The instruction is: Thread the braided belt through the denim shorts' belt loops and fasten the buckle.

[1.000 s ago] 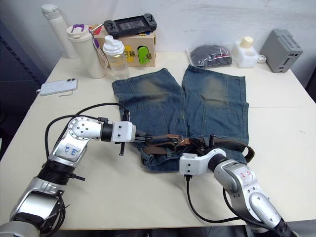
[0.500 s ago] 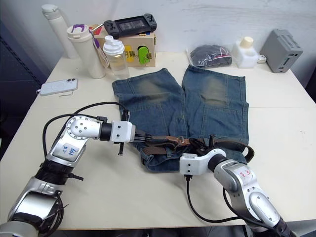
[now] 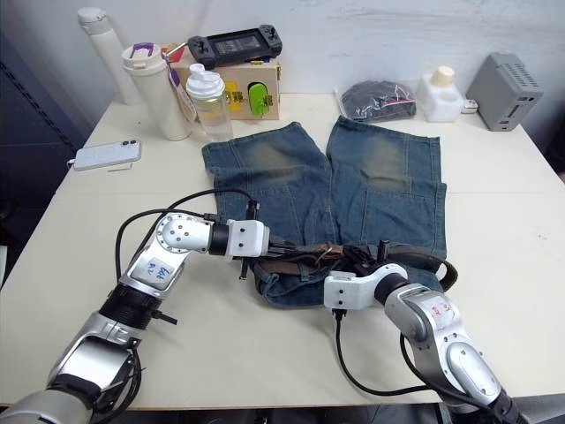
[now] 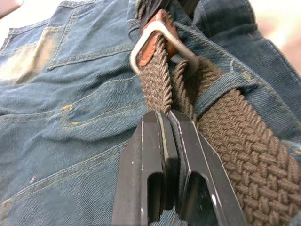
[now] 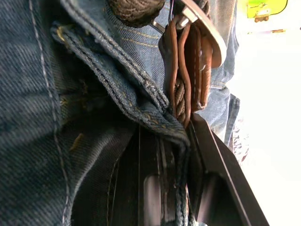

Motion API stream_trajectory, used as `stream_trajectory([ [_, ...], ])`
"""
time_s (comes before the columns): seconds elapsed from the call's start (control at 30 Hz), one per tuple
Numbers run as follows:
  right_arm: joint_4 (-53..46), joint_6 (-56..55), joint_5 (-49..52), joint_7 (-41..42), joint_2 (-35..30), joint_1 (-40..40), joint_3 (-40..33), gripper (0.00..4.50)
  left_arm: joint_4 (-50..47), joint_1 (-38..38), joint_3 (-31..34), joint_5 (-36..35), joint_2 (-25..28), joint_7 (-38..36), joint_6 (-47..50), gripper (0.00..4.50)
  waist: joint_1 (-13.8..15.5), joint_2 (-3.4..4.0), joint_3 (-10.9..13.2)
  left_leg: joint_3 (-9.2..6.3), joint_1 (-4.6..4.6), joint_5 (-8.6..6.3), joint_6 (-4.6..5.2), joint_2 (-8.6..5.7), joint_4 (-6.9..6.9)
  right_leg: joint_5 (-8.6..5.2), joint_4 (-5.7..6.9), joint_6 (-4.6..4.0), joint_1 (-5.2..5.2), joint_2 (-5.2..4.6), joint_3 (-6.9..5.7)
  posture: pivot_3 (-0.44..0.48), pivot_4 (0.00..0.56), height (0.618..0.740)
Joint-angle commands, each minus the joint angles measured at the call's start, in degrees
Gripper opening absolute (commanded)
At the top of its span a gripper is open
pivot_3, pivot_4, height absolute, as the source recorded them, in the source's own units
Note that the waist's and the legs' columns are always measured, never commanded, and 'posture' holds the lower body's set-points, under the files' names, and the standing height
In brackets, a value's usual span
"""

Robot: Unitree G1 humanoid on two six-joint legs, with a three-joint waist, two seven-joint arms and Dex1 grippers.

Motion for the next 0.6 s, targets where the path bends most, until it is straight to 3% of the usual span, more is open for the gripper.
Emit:
stream_trajectory([
  [0.03, -1.67, -2.04, -0.05, 0.04, 0.78, -0.85, 0.09, 0.02, -2.57, 2.13, -2.06, -1.66, -3.07, 0.51, 1.22, 0.0, 0.06, 0.0, 0.0, 0.0, 0.0, 0.0, 0.0, -0.01, 0.01, 0.0, 0.0, 0.0, 0.01, 0.0, 0.0, 0.0, 0.15, 0.69],
  [0.27, -1.7, -1.32, 0.27, 0.93, 1.63, -0.48, -0.73, 0.02, -6.3, 6.77, -2.58, -2.16, -4.8, 1.28, 4.58, 0.0, -0.06, 0.04, -0.03, -0.08, -0.06, -0.02, 0.02, 0.01, 0.12, 0.0, 0.01, 0.0, 0.03, 0.01, 0.05, 0.0, 0.15, 0.69],
  [0.6, -1.64, -5.82, 0.54, 3.81, -0.84, 0.47, 0.96, 0.02, -3.17, 0.92, -0.57, -2.67, -7.02, 2.99, 5.01, 0.0, -0.01, 0.04, -0.03, -0.07, -0.07, -0.03, 0.03, -0.01, 0.16, 0.0, 0.01, 0.0, 0.05, 0.0, 0.03, 0.0, 0.15, 0.69],
])
